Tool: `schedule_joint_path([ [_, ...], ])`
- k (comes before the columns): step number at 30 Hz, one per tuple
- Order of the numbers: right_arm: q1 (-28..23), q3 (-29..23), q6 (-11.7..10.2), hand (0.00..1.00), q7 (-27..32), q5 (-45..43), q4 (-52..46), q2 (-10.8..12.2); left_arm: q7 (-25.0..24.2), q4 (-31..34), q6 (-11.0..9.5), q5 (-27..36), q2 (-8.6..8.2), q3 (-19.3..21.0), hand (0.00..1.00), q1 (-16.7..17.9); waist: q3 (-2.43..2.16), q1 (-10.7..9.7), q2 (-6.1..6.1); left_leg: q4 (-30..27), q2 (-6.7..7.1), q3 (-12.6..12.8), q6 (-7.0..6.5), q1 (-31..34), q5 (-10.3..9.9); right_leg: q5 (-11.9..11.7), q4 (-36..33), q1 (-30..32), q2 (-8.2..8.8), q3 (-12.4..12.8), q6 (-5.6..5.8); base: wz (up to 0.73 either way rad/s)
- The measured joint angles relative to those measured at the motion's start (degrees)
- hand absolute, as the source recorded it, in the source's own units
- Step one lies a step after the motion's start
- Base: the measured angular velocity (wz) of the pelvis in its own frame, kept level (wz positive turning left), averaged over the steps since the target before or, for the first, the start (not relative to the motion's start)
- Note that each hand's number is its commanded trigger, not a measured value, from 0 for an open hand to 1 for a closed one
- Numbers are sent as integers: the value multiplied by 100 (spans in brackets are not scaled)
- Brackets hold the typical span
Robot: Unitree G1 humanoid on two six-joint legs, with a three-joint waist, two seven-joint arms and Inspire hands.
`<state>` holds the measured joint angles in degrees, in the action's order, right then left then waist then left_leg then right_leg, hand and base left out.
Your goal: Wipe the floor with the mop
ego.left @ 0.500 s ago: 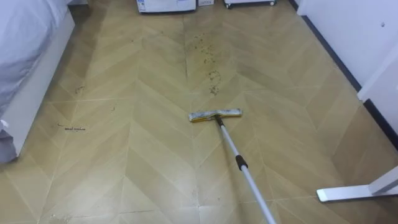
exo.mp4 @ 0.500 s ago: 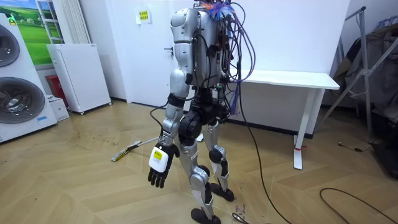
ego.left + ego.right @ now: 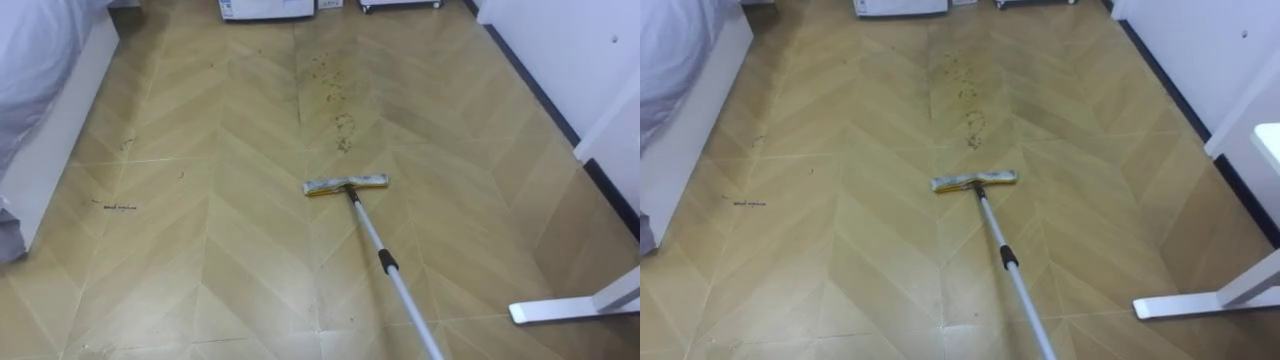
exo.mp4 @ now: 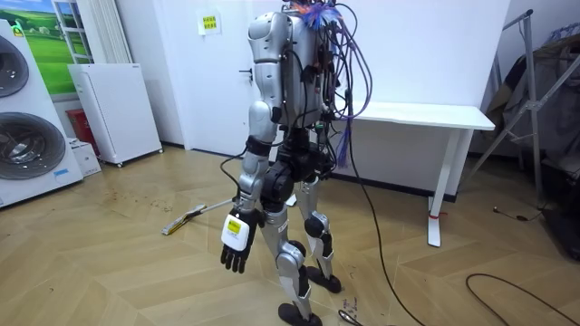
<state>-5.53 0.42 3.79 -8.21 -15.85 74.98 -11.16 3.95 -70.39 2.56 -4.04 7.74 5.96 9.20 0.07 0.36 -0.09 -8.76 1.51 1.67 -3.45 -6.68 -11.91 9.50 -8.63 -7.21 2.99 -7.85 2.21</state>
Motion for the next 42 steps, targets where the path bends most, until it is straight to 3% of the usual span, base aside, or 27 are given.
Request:
schedule_joint_path([
  [8, 11, 1, 0, 100, 2, 10, -17, 5, -62, -2, 26, -5, 1, -29, 0, 19, 0, -14, -11, -111, -6, -35, 3, 219, -36, 5, -64, 165, 7, -18, -7, 0],
  [17, 416, 123, -4, 100, 352, 488, 131, 46, 9, -55, 80, 14, -3, -163, 0, -573, 3, -20, -13, -516, 4, -78, 0, 1239, -9, -12, -277, 1048, 44, -171, -46, 7],
  [20, 449, 233, -50, 100, 419, 688, 130, 55, 97, -109, 22, 9, 7, -274, 0, -729, 38, -19, -28, -561, 4, -83, 2, 1462, 14, -20, -315, 1263, 49, -176, -59, 1],
  [25, 448, 388, -192, 100, 548, 1104, 190, 44, 192, -100, -243, 155, -47, -283, 0, -780, 41, 5, -13, -696, 16, -193, -1, 1852, 16, -20, -402, 1588, 63, -265, -59, 11],
  [31, 469, 531, -298, 100, 677, 1530, 187, 28, 214, -105, -319, 471, -64, -286, 0, -788, 49, 29, 31, -853, 22, -190, -4, 2319, 43, 12, -620, 2083, 104, -307, -73, 6],
  [35, 493, 558, -324, 100, 762, 1796, 220, 34, 262, -154, -389, 606, -95, -268, 0, -890, 62, 46, 22, -1174, 86, -183, -6, 2803, 40, 251, -1319, 2705, 228, -277, -104, 15],
  [38, 494, 537, -290, 100, 886, 2000, 343, 70, 331, -186, -364, 632, -146, -276, 0, -946, 109, 8, 53, -1685, 211, -201, 0, 3235, -68, 620, -2054, 3172, 417, -280, -125, 33],
  [42, 561, 553, -187, 100, 870, 2226, 516, 112, 467, -298, -154, 718, -90, -272, 0, -965, 133, 118, 121, -2973, 212, -305, 118, 4019, -570, 1191, -3283, 3887, 482, -253, -251, 9],
])
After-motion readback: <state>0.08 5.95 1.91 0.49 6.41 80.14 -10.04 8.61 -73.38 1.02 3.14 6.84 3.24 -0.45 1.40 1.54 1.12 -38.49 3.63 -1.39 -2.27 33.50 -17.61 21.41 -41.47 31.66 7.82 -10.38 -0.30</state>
